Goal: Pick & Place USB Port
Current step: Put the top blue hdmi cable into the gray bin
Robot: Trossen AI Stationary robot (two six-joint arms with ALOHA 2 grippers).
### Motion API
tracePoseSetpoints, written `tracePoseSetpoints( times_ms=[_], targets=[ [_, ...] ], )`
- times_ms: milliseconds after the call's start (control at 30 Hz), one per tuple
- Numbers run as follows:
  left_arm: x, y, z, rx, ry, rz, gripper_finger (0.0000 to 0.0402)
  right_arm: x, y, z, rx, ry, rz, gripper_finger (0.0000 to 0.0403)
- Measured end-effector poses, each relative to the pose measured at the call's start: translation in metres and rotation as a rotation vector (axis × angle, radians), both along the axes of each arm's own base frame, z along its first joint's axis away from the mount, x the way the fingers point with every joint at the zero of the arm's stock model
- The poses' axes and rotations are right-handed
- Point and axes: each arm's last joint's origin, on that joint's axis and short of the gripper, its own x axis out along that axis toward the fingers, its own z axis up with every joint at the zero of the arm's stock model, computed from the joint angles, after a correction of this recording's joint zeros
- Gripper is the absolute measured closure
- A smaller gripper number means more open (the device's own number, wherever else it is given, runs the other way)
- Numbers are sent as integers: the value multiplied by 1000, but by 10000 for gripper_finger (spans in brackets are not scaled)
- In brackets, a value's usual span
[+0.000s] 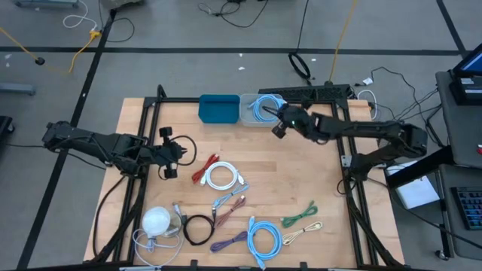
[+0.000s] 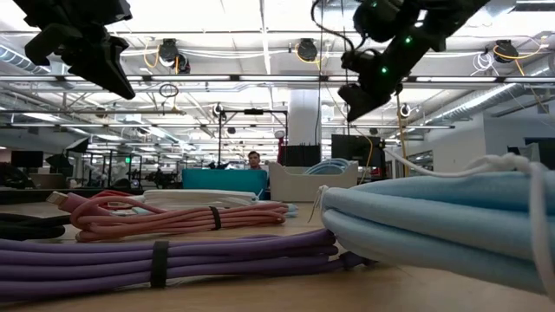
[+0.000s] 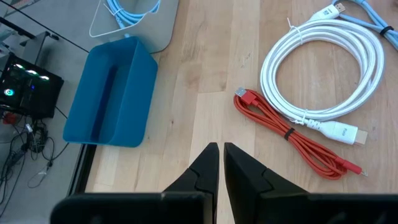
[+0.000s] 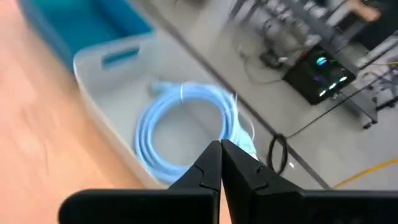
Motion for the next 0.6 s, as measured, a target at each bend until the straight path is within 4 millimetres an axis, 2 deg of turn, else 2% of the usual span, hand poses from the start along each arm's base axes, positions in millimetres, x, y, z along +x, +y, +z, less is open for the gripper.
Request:
tracePoseSetpoints(
  times_ms=[133,200,367,500,600],
  targets=[
    [0,0,0,0,-1,0,371,2,-17,0,17,104,148,402],
    [0,0,0,0,0,0,371,3,-33,-1,67,106,166,402],
    [0,0,0,-1,-1,-1,371,0,-69,-24,218,162,178,402],
    [0,0,0,-5,-1,-4,371,7,-85,-39,186,255,127,393],
    [0,0,0,-5,0,-4,371,17,-86,-40,78,281,85,373]
  ],
)
